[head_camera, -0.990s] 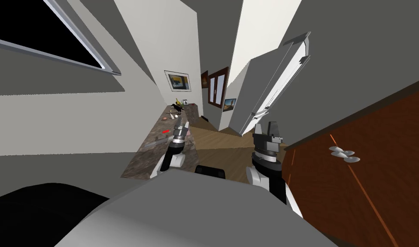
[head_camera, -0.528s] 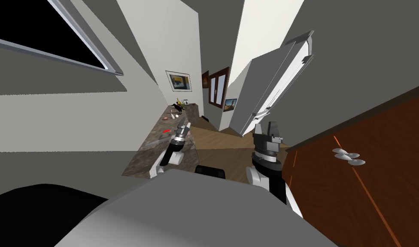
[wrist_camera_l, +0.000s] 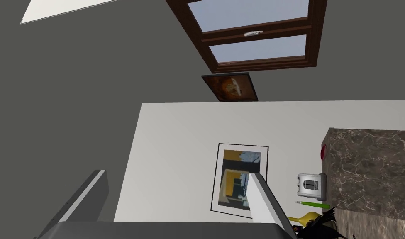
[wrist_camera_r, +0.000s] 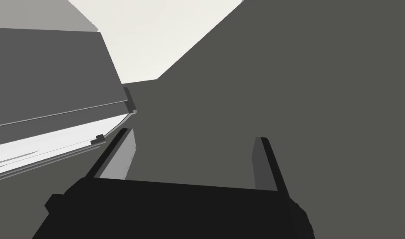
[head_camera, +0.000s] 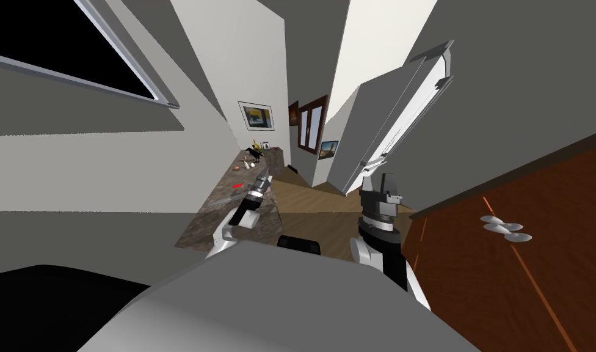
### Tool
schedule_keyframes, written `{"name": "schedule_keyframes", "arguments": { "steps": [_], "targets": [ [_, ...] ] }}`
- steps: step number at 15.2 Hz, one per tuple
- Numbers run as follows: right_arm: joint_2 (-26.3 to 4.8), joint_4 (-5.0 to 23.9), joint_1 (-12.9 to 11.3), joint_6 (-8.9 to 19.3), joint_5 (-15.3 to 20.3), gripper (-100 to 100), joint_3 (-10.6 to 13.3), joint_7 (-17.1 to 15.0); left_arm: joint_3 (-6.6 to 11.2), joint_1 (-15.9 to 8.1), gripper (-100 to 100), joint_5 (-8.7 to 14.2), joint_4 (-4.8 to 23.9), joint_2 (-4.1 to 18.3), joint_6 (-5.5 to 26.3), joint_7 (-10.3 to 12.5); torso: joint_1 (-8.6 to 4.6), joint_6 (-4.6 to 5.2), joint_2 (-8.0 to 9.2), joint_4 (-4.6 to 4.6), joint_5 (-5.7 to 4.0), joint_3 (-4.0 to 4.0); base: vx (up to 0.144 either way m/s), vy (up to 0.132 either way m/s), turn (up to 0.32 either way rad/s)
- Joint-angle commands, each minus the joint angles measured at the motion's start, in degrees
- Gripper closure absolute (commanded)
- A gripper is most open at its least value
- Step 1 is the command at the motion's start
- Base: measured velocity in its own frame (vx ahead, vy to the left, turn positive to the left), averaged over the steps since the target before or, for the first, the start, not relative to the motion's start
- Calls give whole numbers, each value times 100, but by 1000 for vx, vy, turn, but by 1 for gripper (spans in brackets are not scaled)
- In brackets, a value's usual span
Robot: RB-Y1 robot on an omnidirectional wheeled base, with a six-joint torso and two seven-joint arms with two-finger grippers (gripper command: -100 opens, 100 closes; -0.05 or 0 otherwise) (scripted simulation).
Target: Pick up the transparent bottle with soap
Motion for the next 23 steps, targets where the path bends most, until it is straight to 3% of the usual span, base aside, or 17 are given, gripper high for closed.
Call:
{"name": "schedule_keyframes", "arguments": {
  "steps": [1,2,4,5,10,11,14,15,17,18,21,22,23],
  "targets": [
    [0,0,0,0,0,0,0,0,-3,-41,-100,27,19,42,166,-11,0,0,0,0,0,0,4,-21,14],
    [0,0,0,0,0,0,0,0,30,-200,-100,140,132,210,368,-12,1,0,1,0,0,0,6,-26,32],
    [0,0,0,0,0,0,0,0,30,-200,-100,140,132,210,481,-12,-1,0,0,0,0,0,6,-26,30],
    [0,0,0,0,0,0,0,0,64,-367,-100,258,251,374,664,-13,0,0,0,0,0,0,5,-29,36],
    [0,0,0,0,0,0,0,0,100,-541,-100,381,376,535,1160,-14,-1,0,-2,0,0,-1,8,-27,37],
    [0,0,0,0,0,0,0,0,137,-721,-100,510,506,692,1292,-15,0,0,0,0,0,0,4,-27,55],
    [0,0,0,0,0,0,0,0,137,-721,-100,510,506,692,1520,-15,-1,1,-1,0,-1,0,7,-24,20],
    [0,0,0,0,0,0,0,0,174,-907,-100,642,640,845,1725,-17,2,0,0,0,0,0,8,-21,47],
    [0,0,0,0,0,0,0,0,174,-907,-100,642,640,845,1892,-17,1,0,-1,0,0,-1,9,-25,37],
    [0,0,0,0,0,0,0,0,213,-1096,-100,778,777,994,2037,-19,1,0,-1,0,0,-1,11,-34,40],
    [0,0,0,0,0,0,0,0,213,-1096,-100,778,777,994,2273,-19,-2,0,-2,-1,0,-1,10,-26,25],
    [0,0,0,0,0,0,0,0,251,-1289,-100,917,918,1140,2452,-21,1,0,-1,0,0,0,11,-23,37],
    [0,0,0,0,0,0,0,0,251,-1289,-100,917,918,1140,2566,-21,1,0,-2,0,0,-1,13,-30,53]
  ]
}}
